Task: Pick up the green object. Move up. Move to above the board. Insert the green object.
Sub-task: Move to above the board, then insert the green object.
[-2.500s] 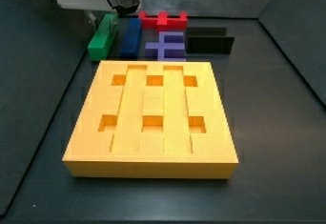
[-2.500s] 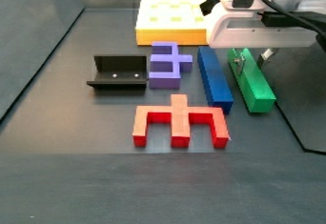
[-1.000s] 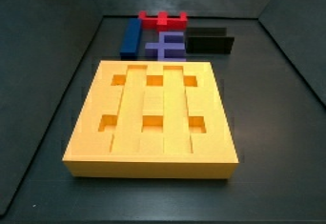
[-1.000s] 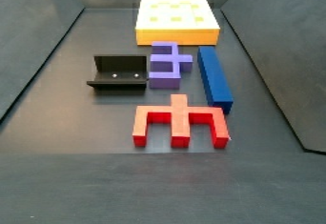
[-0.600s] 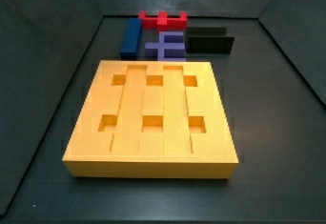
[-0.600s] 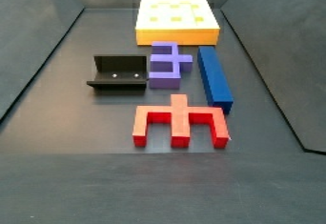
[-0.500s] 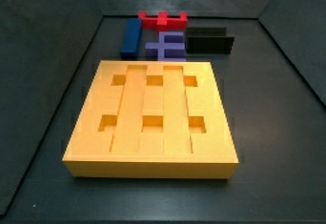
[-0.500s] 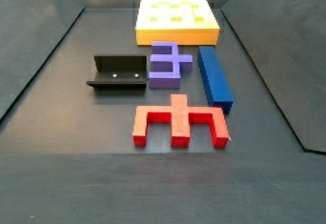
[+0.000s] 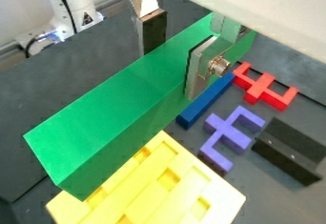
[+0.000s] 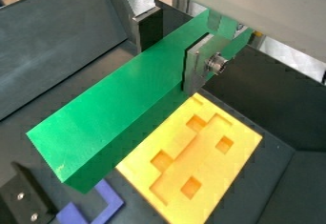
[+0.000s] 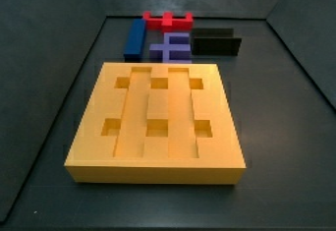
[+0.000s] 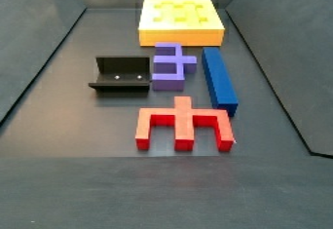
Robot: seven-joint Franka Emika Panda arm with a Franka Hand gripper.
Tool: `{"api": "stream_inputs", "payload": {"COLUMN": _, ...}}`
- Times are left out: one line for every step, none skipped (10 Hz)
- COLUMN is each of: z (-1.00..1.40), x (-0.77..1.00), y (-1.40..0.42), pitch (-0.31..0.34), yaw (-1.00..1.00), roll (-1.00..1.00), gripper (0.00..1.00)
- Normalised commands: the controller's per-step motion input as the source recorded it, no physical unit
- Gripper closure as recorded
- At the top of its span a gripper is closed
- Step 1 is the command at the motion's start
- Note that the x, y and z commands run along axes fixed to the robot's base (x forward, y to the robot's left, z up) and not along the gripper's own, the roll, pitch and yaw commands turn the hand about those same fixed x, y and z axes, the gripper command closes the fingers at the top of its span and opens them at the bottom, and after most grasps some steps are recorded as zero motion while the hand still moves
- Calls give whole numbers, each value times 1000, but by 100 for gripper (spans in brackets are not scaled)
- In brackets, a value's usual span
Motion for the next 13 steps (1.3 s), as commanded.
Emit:
{"api": "stream_inputs", "payload": {"z": 63, "x": 213, "y": -260, "pitch": 105, "yaw": 8, "roll": 43, "gripper": 100}}
{"api": "stream_inputs", "payload": {"z": -34, "x": 0, "y": 0, "pitch": 0, "yaw": 0, "roll": 0, "gripper": 100}}
{"api": "stream_inputs", "payload": {"z": -80, "x": 0, "y": 0, "pitch": -34, "yaw": 0, "roll": 0, "gripper": 100}}
{"api": "stream_inputs", "payload": {"z": -220, "x": 0, "y": 0, "pitch": -41, "yaw": 0, "roll": 0, "gripper": 100}}
{"api": "stream_inputs", "payload": {"z": -483, "x": 0, "y": 0, "pitch": 0, "yaw": 0, "roll": 0, "gripper": 100}}
{"api": "stream_inputs", "payload": {"z": -471, "x": 0, "y": 11, "pitch": 0, "yaw": 0, "roll": 0, "gripper": 100}}
{"api": "stream_inputs", "payload": {"z": -574, "x": 29, "y": 0, "pitch": 0, "yaw": 0, "roll": 21, "gripper": 100}}
{"api": "stream_inputs", "payload": {"z": -811, "x": 114, "y": 0, "pitch": -106, "yaw": 0, "roll": 0, "gripper": 100}}
{"api": "stream_inputs", "payload": {"z": -997, "x": 194, "y": 0, "pitch": -114, "yaw": 0, "roll": 0, "gripper": 100}}
{"api": "stream_inputs", "payload": {"z": -1000, "x": 143, "y": 0, "pitch": -90, "yaw": 0, "roll": 17, "gripper": 100}}
{"api": "stream_inputs", "payload": {"z": -926, "x": 0, "y": 0, "pitch": -96, "yaw": 0, "roll": 44, "gripper": 100}}
{"api": "stream_inputs", "payload": {"z": -797, "x": 0, "y": 0, "pitch": -96, "yaw": 0, "roll": 33, "gripper": 100}}
{"api": "stream_inputs", "payload": {"z": -834, "x": -74, "y": 0, "pitch": -170, "yaw": -211, "roll": -1, "gripper": 100}}
